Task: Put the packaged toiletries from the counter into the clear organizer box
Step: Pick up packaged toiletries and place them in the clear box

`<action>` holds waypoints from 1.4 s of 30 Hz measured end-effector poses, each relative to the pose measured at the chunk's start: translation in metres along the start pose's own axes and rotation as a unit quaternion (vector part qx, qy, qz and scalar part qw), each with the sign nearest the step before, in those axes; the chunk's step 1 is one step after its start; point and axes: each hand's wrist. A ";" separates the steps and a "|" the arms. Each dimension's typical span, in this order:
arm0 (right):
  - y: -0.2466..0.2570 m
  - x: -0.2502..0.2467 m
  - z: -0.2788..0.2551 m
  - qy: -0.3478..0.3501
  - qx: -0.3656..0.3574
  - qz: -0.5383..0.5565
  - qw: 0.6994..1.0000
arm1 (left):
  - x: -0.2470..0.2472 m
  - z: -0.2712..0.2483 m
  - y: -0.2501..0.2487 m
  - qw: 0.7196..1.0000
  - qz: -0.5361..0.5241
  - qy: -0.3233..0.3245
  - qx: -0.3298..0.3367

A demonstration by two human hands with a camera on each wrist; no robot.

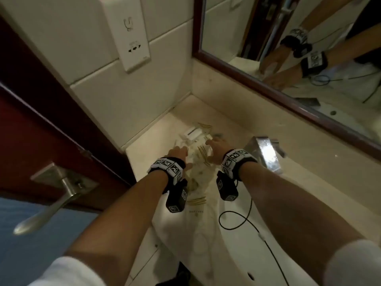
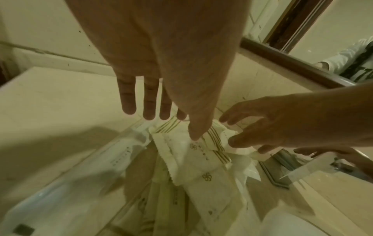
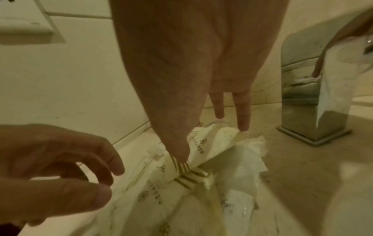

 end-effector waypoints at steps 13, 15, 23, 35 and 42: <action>-0.014 0.006 0.021 -0.025 0.009 -0.063 0.998 | 0.003 0.025 -0.007 0.998 -0.028 0.056 -0.032; -0.016 0.002 0.018 -0.036 0.007 -0.043 0.998 | -0.001 0.025 -0.008 0.997 -0.025 0.062 -0.037; -0.022 -0.024 -0.028 -0.056 -0.028 0.121 0.991 | -0.022 0.007 -0.017 0.997 -0.025 0.054 -0.039; -0.057 -0.049 -0.145 -0.191 0.056 0.186 0.962 | -0.056 -0.049 -0.097 0.997 0.027 -0.031 0.065; -0.109 -0.024 -0.227 -0.266 0.104 0.248 0.926 | -0.024 -0.073 -0.179 0.987 0.068 -0.018 0.142</action>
Point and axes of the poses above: each hand's wrist, its own z-axis towards the middle knuckle, its own x-axis out of the palm, y = z × x, and after that the axes turned 14 degrees about y, right-handed
